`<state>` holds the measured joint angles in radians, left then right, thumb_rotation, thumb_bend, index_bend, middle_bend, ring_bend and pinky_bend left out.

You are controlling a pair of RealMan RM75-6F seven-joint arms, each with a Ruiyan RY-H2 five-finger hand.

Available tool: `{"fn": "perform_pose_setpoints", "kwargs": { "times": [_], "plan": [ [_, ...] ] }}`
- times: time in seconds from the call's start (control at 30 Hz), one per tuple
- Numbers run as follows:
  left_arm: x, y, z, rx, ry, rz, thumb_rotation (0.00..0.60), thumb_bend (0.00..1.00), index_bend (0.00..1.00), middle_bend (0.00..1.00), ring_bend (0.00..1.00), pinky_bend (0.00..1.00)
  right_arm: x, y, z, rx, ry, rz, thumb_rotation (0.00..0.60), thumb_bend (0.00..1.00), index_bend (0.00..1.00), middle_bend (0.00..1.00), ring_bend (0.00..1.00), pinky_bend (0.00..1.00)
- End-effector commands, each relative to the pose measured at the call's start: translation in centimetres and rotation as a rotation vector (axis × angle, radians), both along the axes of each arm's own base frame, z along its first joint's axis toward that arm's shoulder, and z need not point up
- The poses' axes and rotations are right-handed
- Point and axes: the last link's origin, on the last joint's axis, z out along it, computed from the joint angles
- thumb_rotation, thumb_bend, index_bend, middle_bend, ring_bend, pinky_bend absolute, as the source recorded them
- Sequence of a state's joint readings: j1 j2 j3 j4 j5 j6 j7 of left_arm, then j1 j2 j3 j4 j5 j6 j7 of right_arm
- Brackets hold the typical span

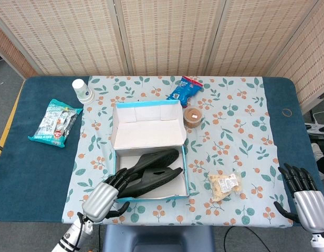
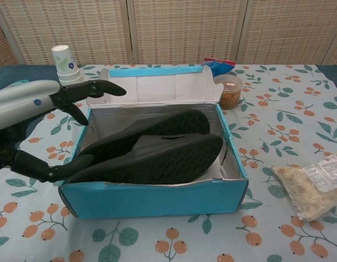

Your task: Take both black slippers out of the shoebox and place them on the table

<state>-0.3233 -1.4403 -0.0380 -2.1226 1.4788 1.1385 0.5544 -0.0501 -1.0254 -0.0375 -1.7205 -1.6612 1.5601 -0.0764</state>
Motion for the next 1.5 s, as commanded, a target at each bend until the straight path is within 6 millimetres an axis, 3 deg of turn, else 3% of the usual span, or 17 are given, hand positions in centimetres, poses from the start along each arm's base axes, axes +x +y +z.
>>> {"fn": "perform_pose_setpoints", "kwargs": {
  "times": [0.03,0.3,0.5,1.27,1.5],
  "plan": [
    [1.4,0.4,-1.5,-0.003,0.003,0.002,0.6,0.42,0.09,0.04,0.07,0.32,-0.1,-0.1,0.1,0.001,0.0,-0.008,0.567,0.16,0.0,0.0,0.0,0.0],
    [3.1,0.8,-3.8,0.025,0.015,0.006,0.6,0.42,0.1,0.07,0.07,0.36,-0.3,-0.1,0.4,0.004,-0.01,-0.018,0.567,0.16,0.0,0.0,0.0,0.0],
    [3.1,1.8,-4.7,0.083,0.098,0.006,0.6,0.42,0.11,0.07,0.08,0.39,-0.4,-0.2,0.6,0.002,-0.017,-0.023,0.567,0.16,0.0,0.0,0.0,0.0],
    [4.2,2.2,-8.2,0.091,0.231,0.018,0.6,0.39,0.15,0.12,0.14,0.52,-0.7,-0.1,1.3,-0.007,-0.039,-0.032,0.566,0.16,0.0,0.0,0.0,0.0],
    [4.4,2.9,-8.8,0.136,0.268,0.016,0.6,0.39,0.19,0.17,0.22,0.59,-0.8,-0.2,1.4,-0.013,-0.042,-0.037,0.566,0.16,0.0,0.0,0.0,0.0]
  ]
}}
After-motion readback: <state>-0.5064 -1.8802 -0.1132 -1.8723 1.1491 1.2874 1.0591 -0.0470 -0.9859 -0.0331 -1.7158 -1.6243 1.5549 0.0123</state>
